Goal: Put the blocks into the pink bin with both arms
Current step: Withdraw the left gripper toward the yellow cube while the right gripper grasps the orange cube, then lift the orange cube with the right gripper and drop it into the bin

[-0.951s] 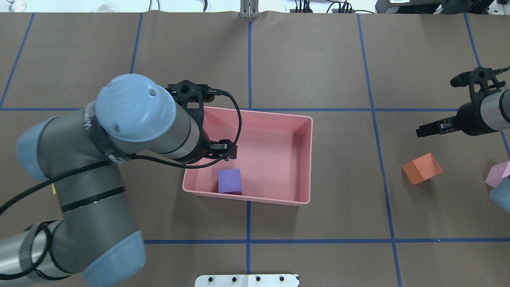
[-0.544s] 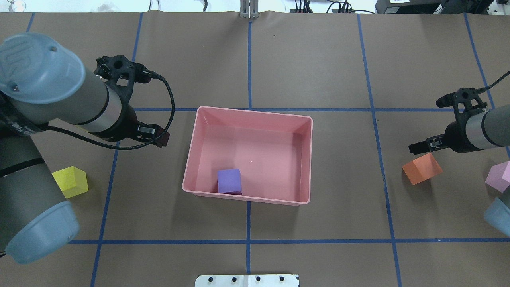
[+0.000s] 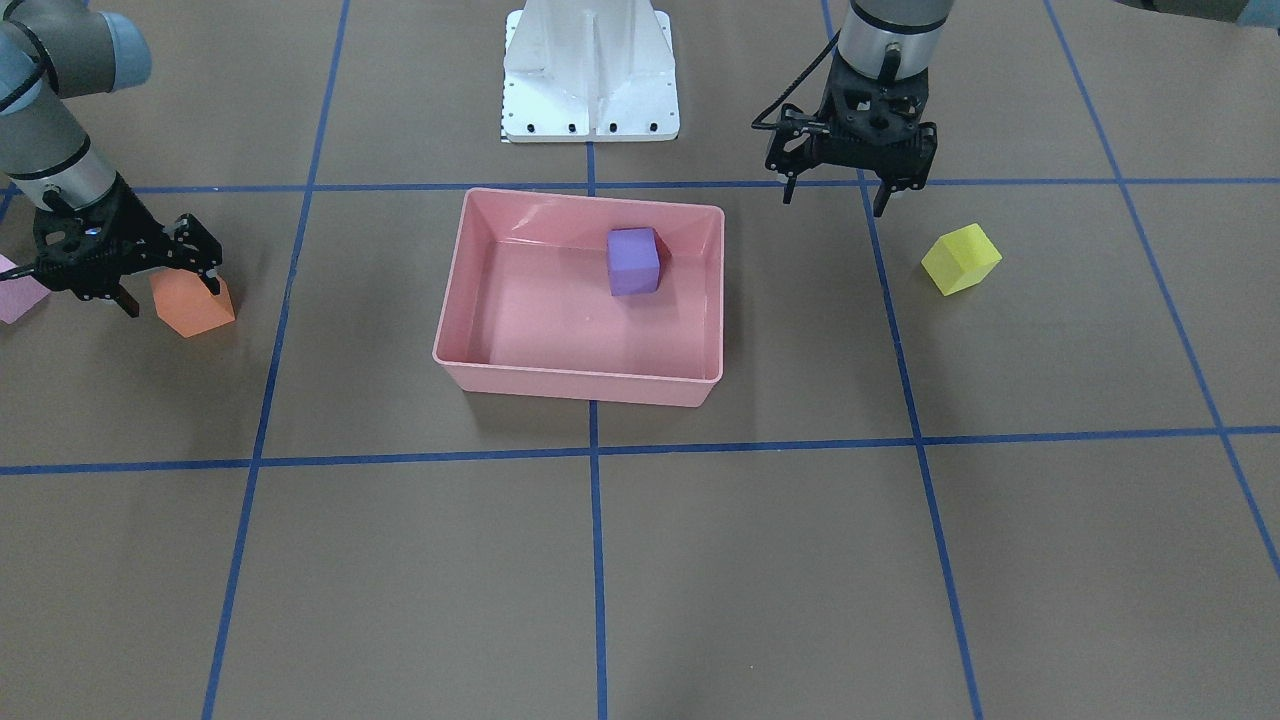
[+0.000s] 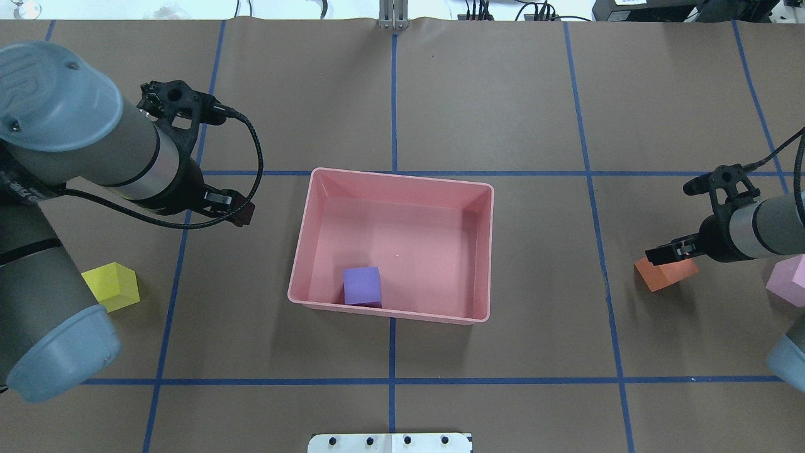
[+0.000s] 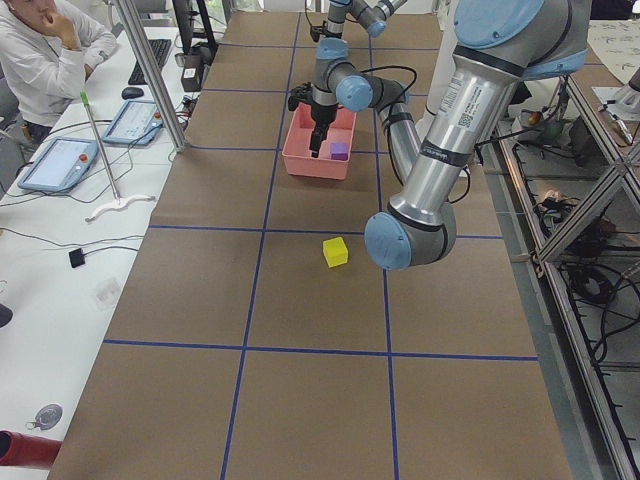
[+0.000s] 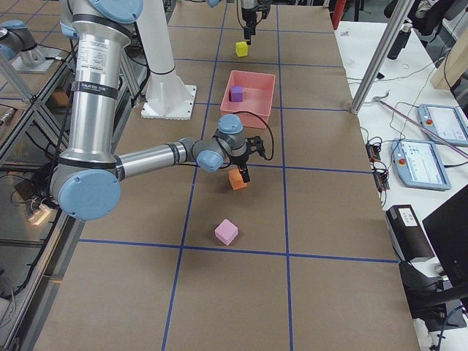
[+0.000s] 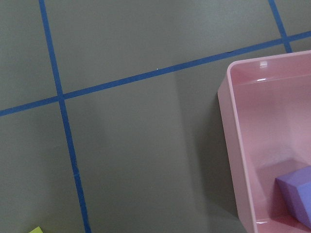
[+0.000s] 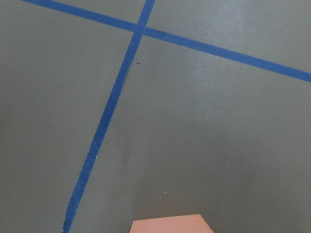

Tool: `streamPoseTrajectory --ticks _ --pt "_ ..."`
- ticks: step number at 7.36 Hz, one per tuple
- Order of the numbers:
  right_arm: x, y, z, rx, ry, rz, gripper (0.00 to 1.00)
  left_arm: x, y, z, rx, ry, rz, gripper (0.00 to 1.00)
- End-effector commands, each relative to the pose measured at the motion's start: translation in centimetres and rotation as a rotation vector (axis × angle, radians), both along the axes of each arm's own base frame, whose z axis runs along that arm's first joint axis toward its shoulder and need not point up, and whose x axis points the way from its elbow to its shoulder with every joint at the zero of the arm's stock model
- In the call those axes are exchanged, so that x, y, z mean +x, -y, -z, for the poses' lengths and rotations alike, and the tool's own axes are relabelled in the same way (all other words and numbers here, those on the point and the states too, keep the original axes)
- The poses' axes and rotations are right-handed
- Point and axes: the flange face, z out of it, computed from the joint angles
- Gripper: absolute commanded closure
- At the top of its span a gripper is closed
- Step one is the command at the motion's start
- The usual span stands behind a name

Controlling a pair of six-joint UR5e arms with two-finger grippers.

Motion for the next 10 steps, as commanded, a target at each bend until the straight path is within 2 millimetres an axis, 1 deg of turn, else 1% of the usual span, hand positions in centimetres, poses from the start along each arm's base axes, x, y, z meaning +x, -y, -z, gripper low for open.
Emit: streamPoseTrajectory --ticks 1,2,3,4,6,7,8,9,10 --pt "-0.7 -0.7 -1.2 -0.007 -0.02 0.013 0.03 0.0 0.0 0.2 -0.003 -0.003 0.004 0.0" --pt "-1.0 -0.9 -1.2 -0.061 -0.008 -0.032 0.46 0.0 0.0 0.1 -0.004 -0.002 0.004 0.0" --pt "-2.4 -1.3 -0.5 -0.088 0.005 -0.079 0.97 0.2 0.1 0.0 -0.005 0.0 0.004 0.0" --pt "-3.1 -1.2 1.1 -0.075 0.027 -0.097 1.0 0.2 0.2 -0.2 0.0 0.003 -0.002 0.0" --pt "-4.1 -0.2 6.7 -0.078 0.13 -0.136 1.0 -0.4 0.5 -0.7 0.014 -0.004 0.003 0.0" --pt "-4.0 0.9 9.4 -0.078 0.15 -0.144 1.0 -0.5 0.5 -1.4 0.01 0.005 0.001 0.0" --pt "-3.2 3.4 14.1 -0.123 0.152 -0.162 1.0 -1.6 1.0 -3.1 0.065 0.042 -0.053 0.0" --pt "-3.1 5.0 19.0 -0.155 0.134 -0.178 1.0 -4.0 2.0 -5.5 0.094 0.07 -0.078 0.0" --pt "-3.2 6.2 24.2 -0.177 0.121 -0.195 1.0 -5.2 2.0 -8.7 0.105 0.075 -0.095 0.0"
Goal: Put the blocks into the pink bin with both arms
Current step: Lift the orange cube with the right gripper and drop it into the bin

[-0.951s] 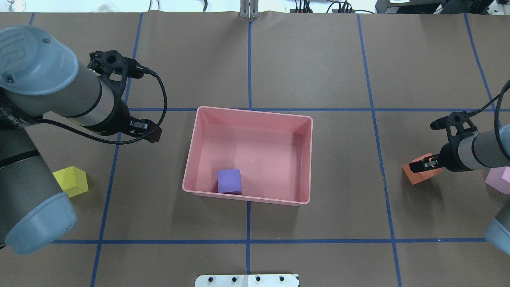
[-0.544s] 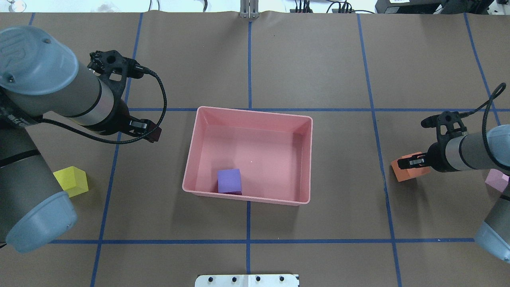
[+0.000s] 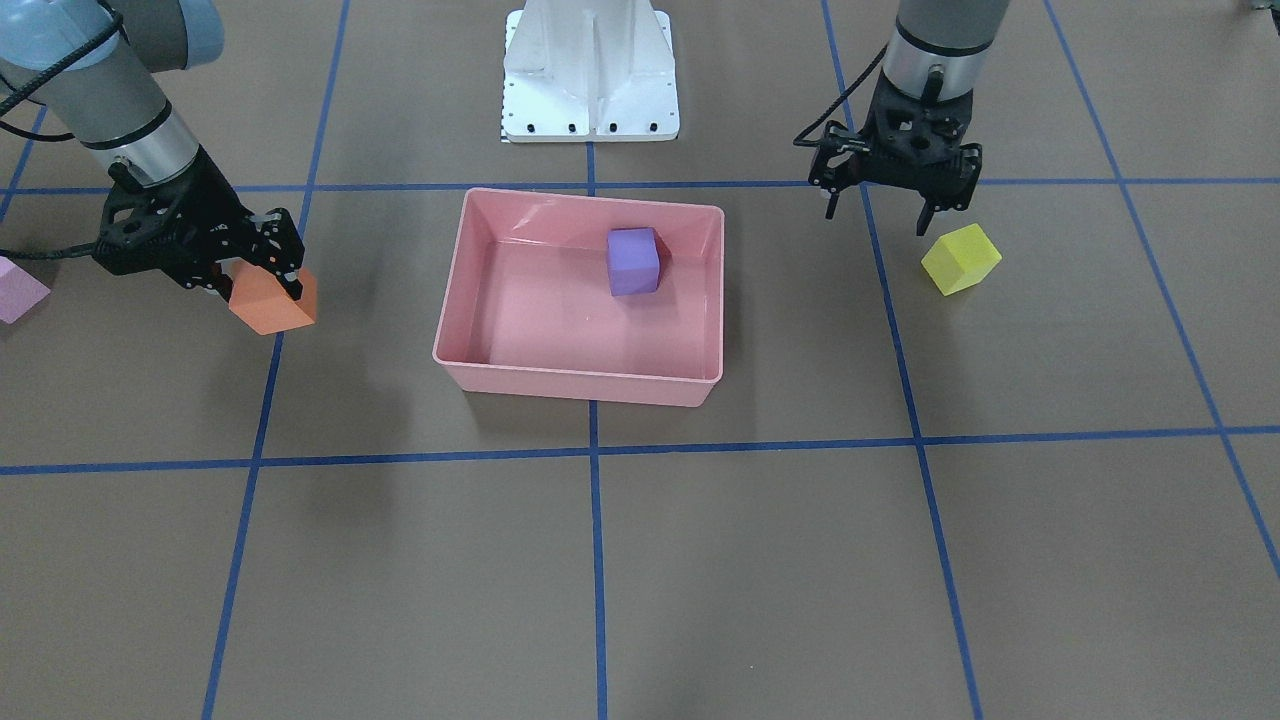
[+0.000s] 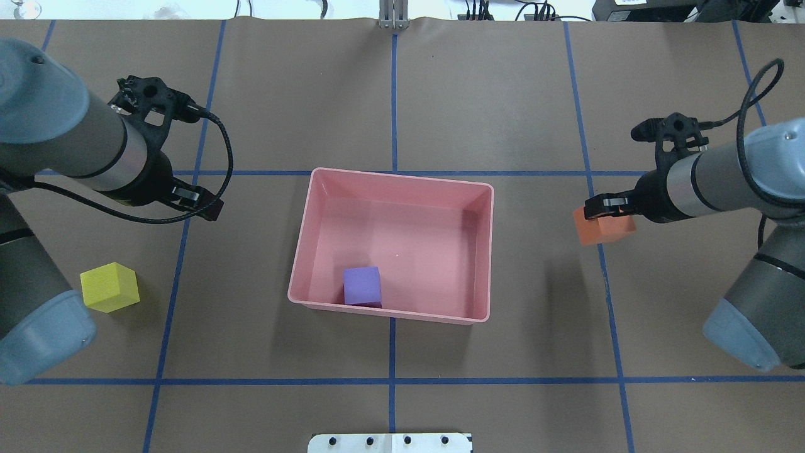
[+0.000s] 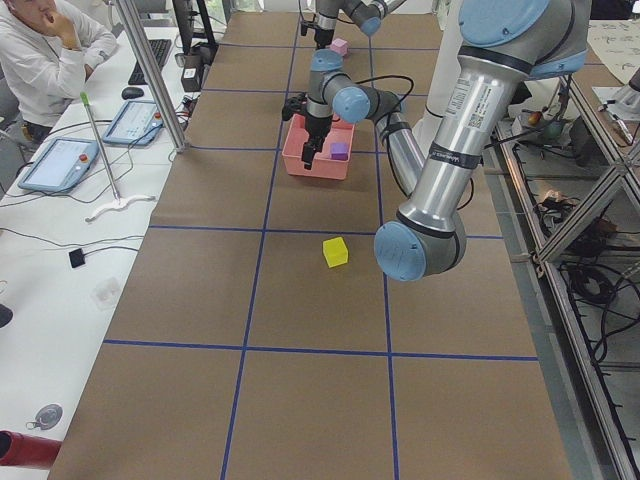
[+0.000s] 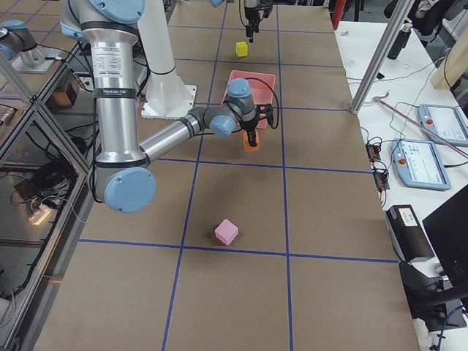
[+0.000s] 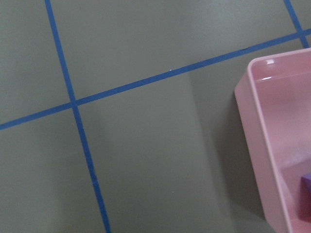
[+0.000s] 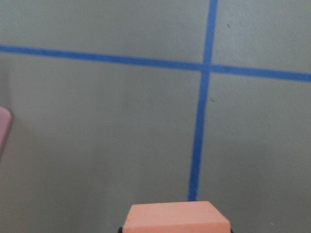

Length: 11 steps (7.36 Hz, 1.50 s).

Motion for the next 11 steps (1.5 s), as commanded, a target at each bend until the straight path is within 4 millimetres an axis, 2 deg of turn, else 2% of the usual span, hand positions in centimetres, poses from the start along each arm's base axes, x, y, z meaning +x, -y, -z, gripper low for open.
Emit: streamPoseTrajectory --ticks 1,2,3,4,5,6,7,9,10,11 --pt "-0.7 2.4 11.6 -0.091 -0.019 -0.046 1.0 -2.8 -0.5 -7.4 0.043 0.004 -0.033 0.0" --pt "-1.8 2.4 15.1 -0.135 -0.005 -0.069 1.0 -3.7 -1.5 -11.1 0.062 -0.014 -0.032 0.0" --pt "-3.3 1.5 16.0 -0.158 0.011 -0.075 1.0 -4.9 -2.2 -15.1 0.062 -0.013 -0.027 0.0" --pt "-5.5 0.5 16.7 -0.181 0.016 -0.086 1.0 -5.7 -2.2 -18.4 0.065 -0.014 -0.017 0.0" --pt "-9.3 -1.2 17.0 -0.188 -0.008 -0.12 0.98 -6.0 -2.4 -21.0 0.06 -0.035 -0.026 0.0" --pt "-12.9 -3.0 17.6 -0.188 -0.021 -0.166 0.43 -7.3 -1.8 -21.9 0.002 -0.092 -0.052 0.0" --pt "-14.1 -4.2 17.9 -0.177 -0.023 -0.155 0.01 -9.0 -1.3 -21.8 -0.019 -0.13 -0.057 0.0" --pt "-14.2 -4.4 18.2 -0.173 -0.017 -0.163 0.0 -9.7 -1.2 -22.4 -0.121 -0.136 0.05 0.0" --pt "-14.1 -4.4 18.5 -0.164 -0.013 -0.157 0.0 -9.6 -1.2 -22.0 -0.175 -0.154 0.111 0.0" --pt "-13.6 -3.8 18.6 -0.156 -0.013 -0.163 0.0 -10.1 -1.9 -22.6 -0.219 -0.154 0.148 0.0"
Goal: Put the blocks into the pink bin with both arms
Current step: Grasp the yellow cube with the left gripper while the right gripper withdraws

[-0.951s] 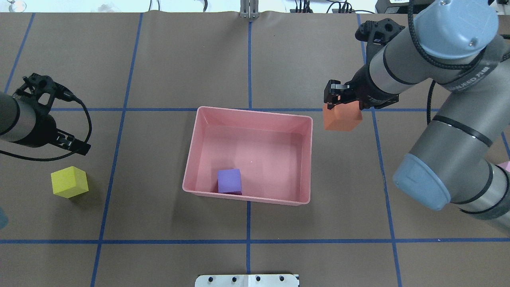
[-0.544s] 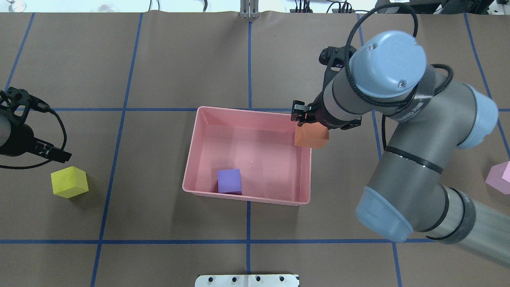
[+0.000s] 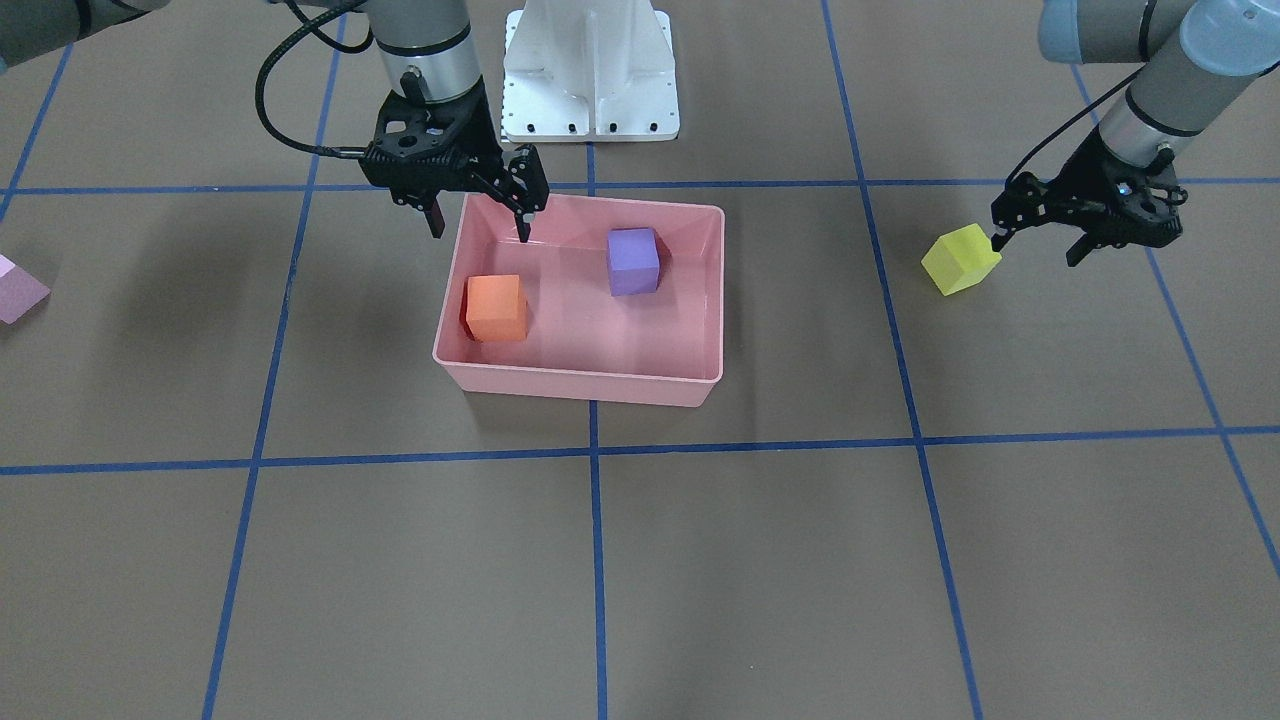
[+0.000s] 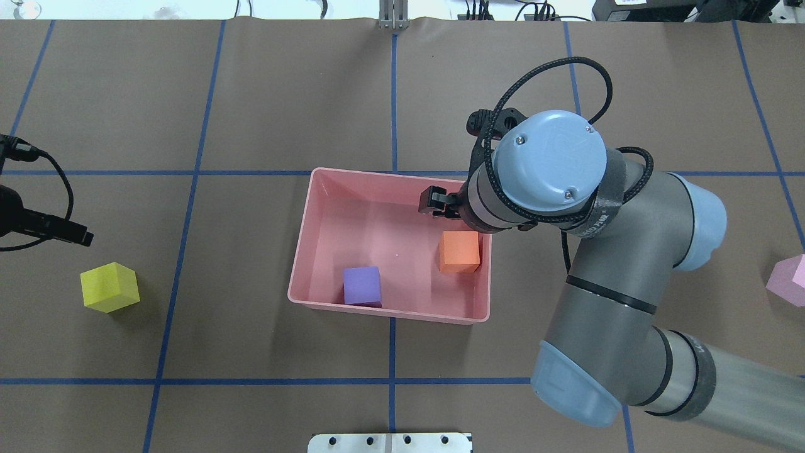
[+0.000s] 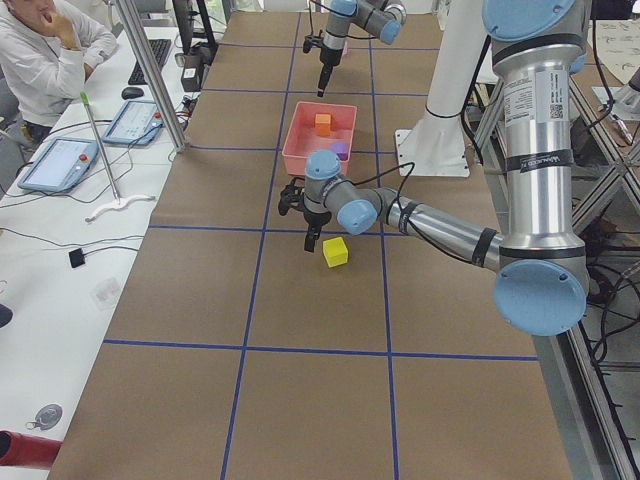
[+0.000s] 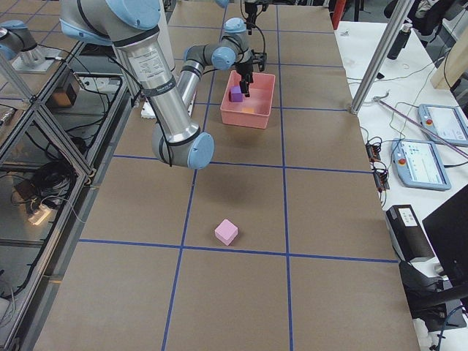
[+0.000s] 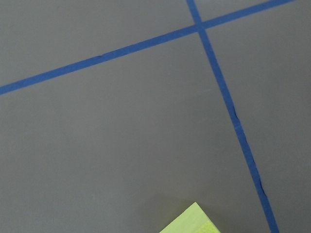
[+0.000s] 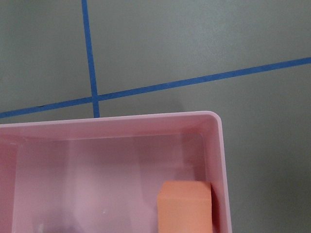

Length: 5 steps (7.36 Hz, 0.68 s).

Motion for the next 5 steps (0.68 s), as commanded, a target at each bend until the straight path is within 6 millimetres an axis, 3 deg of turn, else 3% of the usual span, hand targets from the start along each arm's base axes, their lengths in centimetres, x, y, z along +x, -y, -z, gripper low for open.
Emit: streamPoseTrajectory --ticks 1,4,5 --pt "2.0 2.0 0.2 0.042 -0.008 0.002 0.0 -0.5 -0.6 -0.7 -0.114 -0.026 0.111 0.0" --pt "9.8 8.0 -1.4 0.078 -0.01 0.081 0.0 0.5 -0.7 -0.7 -0.262 -0.026 0.303 0.0" --pt "11.6 8.8 -3.6 0.11 -0.038 0.12 0.0 2.7 -1.6 -0.9 -0.272 -0.002 0.326 0.0"
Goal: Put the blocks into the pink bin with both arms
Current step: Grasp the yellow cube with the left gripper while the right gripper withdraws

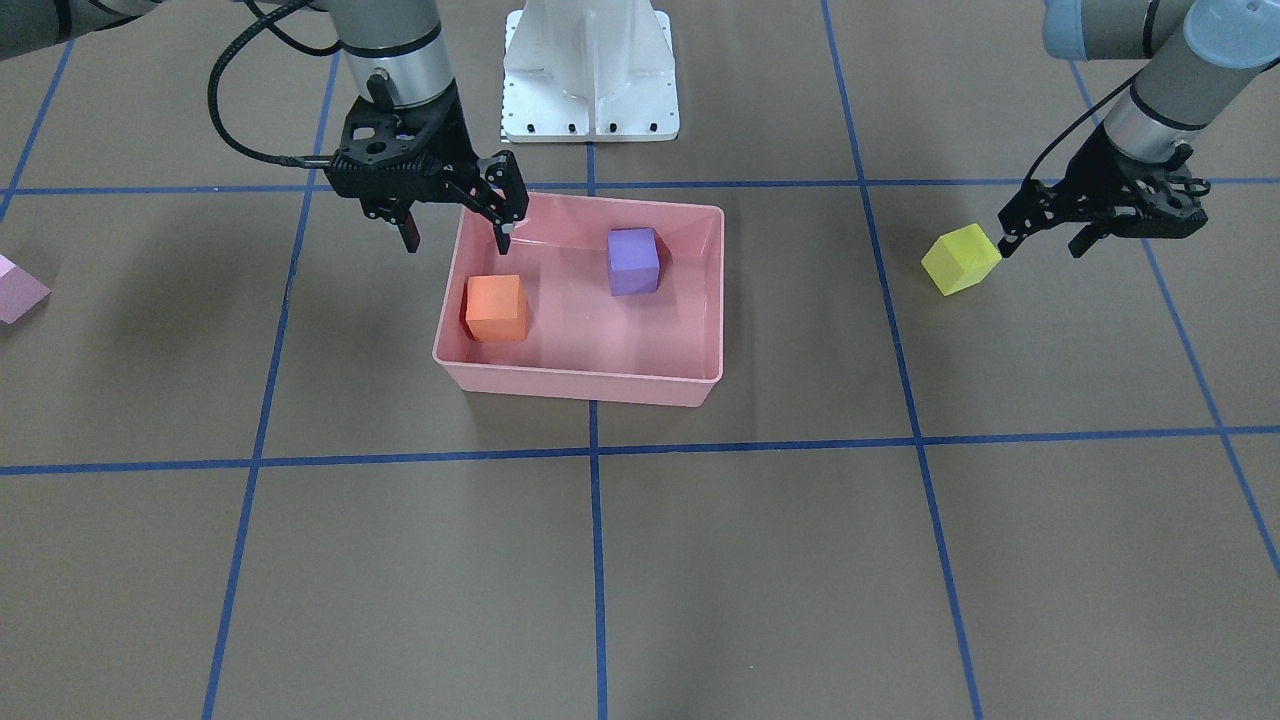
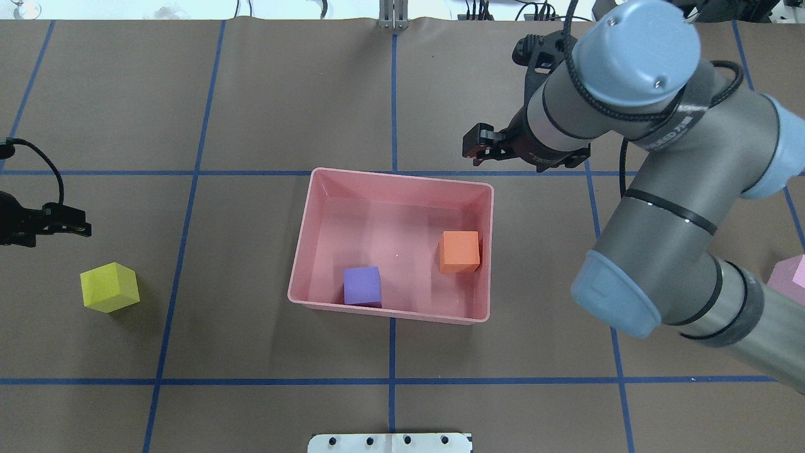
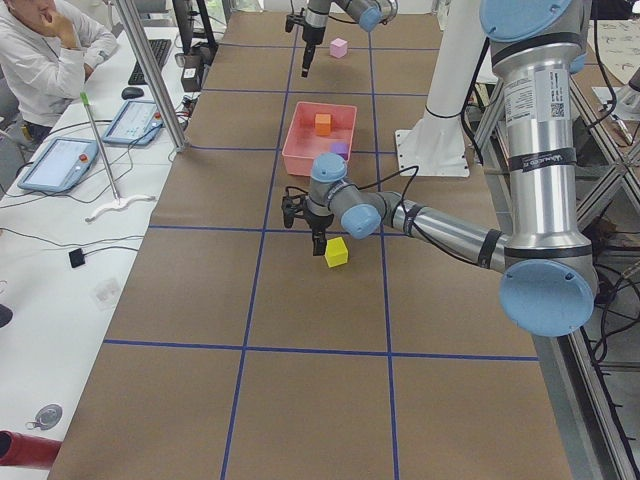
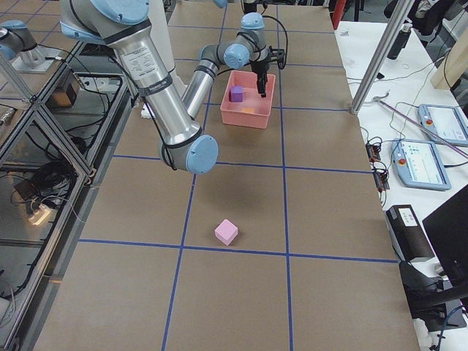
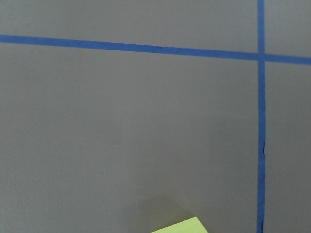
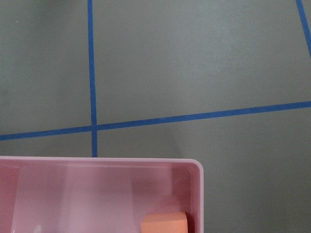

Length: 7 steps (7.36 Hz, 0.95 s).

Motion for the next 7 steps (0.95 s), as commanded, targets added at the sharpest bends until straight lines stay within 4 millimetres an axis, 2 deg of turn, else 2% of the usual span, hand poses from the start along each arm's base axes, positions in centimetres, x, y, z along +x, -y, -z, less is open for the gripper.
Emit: streamPoseTrajectory --ticks 1,3,5,7 --pt "4.6 2.5 -2.7 0.054 -0.028 0.071 0.0 3.2 -1.4 -0.1 -0.04 0.024 0.042 0.0" --pt "8.1 3.9 -5.3 0.064 -0.044 0.106 0.0 5.1 -2.4 -0.3 -0.047 0.039 0.04 0.0" --pt "9.2 4.1 -7.6 0.085 -0.083 0.139 0.0 6.1 -3.9 -1.4 -0.048 0.069 0.013 0.0" --pt "9.4 4.0 -8.3 0.085 -0.087 0.14 0.0 7.0 -4.5 -2.3 -0.054 0.088 -0.008 0.0"
